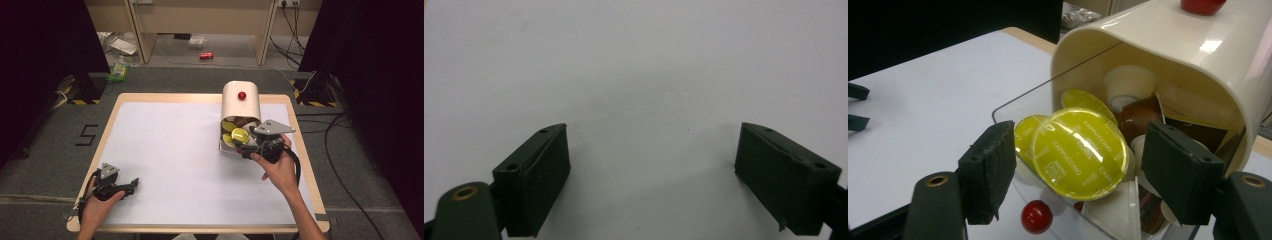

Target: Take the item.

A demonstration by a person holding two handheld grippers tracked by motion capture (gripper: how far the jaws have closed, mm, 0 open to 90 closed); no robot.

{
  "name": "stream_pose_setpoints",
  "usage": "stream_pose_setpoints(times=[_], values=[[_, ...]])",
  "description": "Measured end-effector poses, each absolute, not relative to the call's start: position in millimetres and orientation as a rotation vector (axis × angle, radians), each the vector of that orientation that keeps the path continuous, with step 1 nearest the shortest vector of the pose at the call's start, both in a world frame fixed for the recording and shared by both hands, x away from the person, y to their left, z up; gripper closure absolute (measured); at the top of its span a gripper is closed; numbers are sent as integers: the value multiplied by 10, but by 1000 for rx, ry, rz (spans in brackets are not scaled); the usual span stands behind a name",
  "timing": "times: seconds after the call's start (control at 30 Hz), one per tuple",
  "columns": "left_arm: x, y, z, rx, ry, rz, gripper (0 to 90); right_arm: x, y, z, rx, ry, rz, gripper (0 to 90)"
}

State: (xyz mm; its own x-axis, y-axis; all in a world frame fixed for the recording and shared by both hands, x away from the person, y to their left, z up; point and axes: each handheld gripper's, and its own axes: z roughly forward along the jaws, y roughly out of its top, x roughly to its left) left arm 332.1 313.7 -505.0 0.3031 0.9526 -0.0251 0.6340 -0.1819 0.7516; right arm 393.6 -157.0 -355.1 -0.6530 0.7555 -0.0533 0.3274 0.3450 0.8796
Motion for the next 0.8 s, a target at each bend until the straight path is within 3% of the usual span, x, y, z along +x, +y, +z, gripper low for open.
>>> stream_pose_setpoints(times=[0.8], values=[[3321, 3137, -5050, 1905, 1410, 610, 137, 4141, -1420, -3605, 1017, 2199, 1208, 344]])
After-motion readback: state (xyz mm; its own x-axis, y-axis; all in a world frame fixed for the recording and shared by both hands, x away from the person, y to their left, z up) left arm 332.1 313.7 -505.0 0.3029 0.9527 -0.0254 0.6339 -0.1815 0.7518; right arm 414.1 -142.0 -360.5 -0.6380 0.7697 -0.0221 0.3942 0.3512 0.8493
